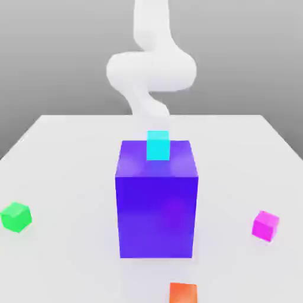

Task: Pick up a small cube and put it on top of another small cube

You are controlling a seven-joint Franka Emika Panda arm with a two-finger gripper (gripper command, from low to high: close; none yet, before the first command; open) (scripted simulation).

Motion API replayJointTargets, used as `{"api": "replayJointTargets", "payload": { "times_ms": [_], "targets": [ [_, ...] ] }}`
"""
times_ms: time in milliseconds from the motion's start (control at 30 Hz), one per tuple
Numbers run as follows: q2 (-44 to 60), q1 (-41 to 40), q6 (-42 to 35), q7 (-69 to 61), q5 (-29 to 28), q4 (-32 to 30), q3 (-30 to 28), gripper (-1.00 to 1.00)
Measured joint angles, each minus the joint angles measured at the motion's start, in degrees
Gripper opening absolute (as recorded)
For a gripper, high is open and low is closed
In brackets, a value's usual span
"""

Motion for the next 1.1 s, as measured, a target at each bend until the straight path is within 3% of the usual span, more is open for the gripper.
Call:
{"api": "replayJointTargets", "payload": {
  "times_ms": [300, 500, 700, 933, 967, 1100],
  "targets": [
    [18.98, 11.08, 10.40, -6.29, 4.60, -7.94, 5.02, 0.00],
    [31.39, 16.67, 17.36, -8.10, 4.41, -13.18, 10.42, 0.00],
    [44.09, 23.42, 24.39, -4.62, -3.15, -18.46, 13.95, 0.00],
    [58.73, 30.79, 34.85, 2.58, -13.73, -17.74, 6.42, 0.00],
    [60.21, 31.65, 36.05, 3.09, -14.34, -17.44, 5.44, -1.00],
    [60.21, 31.64, 36.05, 3.17, -14.41, -17.44, 5.45, -1.00]
  ]
}}
